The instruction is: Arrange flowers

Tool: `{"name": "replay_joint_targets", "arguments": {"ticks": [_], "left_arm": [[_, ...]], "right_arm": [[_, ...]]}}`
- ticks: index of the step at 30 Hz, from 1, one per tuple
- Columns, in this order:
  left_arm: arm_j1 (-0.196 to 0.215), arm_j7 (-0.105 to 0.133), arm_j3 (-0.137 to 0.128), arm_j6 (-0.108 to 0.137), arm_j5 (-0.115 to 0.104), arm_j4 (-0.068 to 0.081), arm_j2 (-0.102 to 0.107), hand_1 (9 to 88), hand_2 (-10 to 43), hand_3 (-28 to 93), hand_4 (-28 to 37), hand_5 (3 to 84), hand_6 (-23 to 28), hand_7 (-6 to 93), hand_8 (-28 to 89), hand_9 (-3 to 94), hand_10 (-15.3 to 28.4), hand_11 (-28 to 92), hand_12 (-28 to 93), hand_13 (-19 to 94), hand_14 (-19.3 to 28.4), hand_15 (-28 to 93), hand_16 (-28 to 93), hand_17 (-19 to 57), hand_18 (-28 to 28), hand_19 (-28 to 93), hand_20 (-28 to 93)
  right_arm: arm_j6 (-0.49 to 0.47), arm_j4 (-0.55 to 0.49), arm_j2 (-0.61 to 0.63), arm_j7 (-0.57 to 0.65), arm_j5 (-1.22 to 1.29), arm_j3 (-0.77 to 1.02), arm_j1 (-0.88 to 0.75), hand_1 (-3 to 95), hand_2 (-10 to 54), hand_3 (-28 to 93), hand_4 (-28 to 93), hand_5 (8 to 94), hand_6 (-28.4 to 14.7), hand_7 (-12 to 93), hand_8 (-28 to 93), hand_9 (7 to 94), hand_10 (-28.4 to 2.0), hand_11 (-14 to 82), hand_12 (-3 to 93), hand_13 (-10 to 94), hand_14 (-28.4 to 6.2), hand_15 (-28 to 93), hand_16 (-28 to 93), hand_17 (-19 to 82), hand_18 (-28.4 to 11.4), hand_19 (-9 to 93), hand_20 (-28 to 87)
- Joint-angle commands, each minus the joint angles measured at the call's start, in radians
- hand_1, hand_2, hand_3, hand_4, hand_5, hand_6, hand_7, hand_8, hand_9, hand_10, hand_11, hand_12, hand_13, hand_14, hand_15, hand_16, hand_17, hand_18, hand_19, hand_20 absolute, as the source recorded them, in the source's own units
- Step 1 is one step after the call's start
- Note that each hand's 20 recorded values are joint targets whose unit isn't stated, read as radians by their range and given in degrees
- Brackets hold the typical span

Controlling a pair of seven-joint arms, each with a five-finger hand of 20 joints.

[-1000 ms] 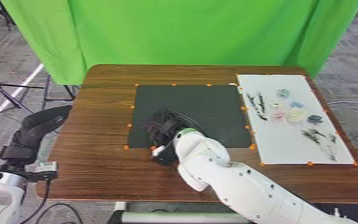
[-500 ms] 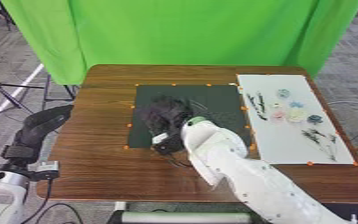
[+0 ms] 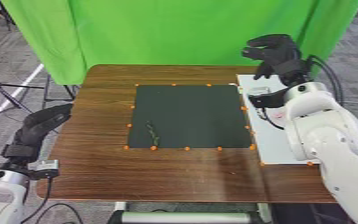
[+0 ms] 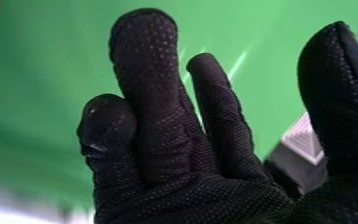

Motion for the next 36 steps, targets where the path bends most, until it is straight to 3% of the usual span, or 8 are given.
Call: {"name": "replay_joint_targets", "arguments": {"ticks": [1, 4, 6, 12, 23, 36], "left_arm": [[-0.007, -0.005, 0.005, -0.028, 0.000, 0.009, -0.014, 27.5, -7.3, 62, -16.3, 42.2, 4.2, 12.1, -6, 36.5, 14.6, 14, 11, 31, 17.7, 15, 0, 8.6, 14.5, 13, 17], [-0.014, -0.011, 0.008, -0.037, 0.011, 0.010, -0.014, 27.5, -7.3, 62, -16.3, 42.2, 4.3, 12.1, -6, 36.5, 14.6, 14, 11, 31, 17.8, 15, 0, 8.6, 14.5, 13, 17], [-0.018, -0.013, 0.010, -0.042, 0.035, 0.012, -0.015, 27.6, -7.1, 62, -16.3, 42.3, 4.3, 12.0, -6, 36.6, 14.6, 14, 11, 32, 17.9, 15, 0, 8.5, 14.4, 12, 17], [-0.030, -0.025, 0.020, -0.062, 0.073, 0.012, -0.017, 27.6, -7.0, 62, -16.2, 42.3, 4.2, 12.2, -6, 36.8, 14.7, 14, 11, 32, 18.1, 15, 0, 8.2, 14.4, 12, 17], [-0.022, -0.036, 0.015, -0.074, 0.084, 0.006, -0.023, 27.8, -6.7, 62, -16.0, 42.8, 4.3, 12.3, -6, 37.5, 15.1, 15, 11, 32, 18.3, 16, 0, 8.1, 14.5, 12, 17], [-0.026, -0.055, 0.012, -0.108, 0.106, 0.001, -0.033, 27.8, -6.6, 62, -16.0, 42.9, 4.2, 12.3, -6, 37.8, 15.1, 15, 10, 33, 18.4, 16, 0, 8.1, 14.6, 13, 17]], "right_arm": [[0.074, 0.011, 0.098, 0.124, -0.278, 0.217, -0.349, 30.6, -9.2, 61, -5, 53.3, -5.4, 13, -2, 63.7, -18.8, 9.1, 19.0, 85, -8.0, 43, 32, 54, -15.4, 85, 40], [0.085, 0.026, 0.103, 0.161, -0.342, 0.247, -0.405, 33.0, -9.5, 61, -5, 55.2, -4.8, 16, -3, 67.2, -18.6, 10.5, 20.8, 86, -7.2, 44, 32, 55, -14.9, 86, 41], [0.089, 0.039, 0.111, 0.169, -0.368, 0.254, -0.431, 35.8, -9.5, 61, -6, 57.8, -5.0, 19, -3, 69.4, -17.9, 14.4, 22.8, 87, -6.4, 46, 33, 56, -14.4, 87, 41], [0.071, 0.076, 0.122, 0.200, -0.429, 0.275, -0.496, 42.1, -9.5, 62, -8, 60.8, -4.3, 24, -4, 72.7, -15.8, 21.5, 26.1, 87, -5.0, 48, 33, 57, -13.4, 89, 42], [0.031, 0.115, 0.138, 0.233, -0.436, 0.354, -0.612, 42.0, -9.5, 61, -9, 61.2, -4.0, 25, -4, 73.4, -15.8, 22.6, 26.0, 88, -4.7, 49, 34, 58, -13.3, 90, 42], [-0.005, 0.136, 0.136, 0.233, -0.413, 0.348, -0.647, 41.4, -9.5, 61, -9, 61.6, -3.6, 26, -5, 74.8, -15.2, 24.1, 26.4, 88, -4.8, 49, 34, 58, -13.4, 90, 43]]}}
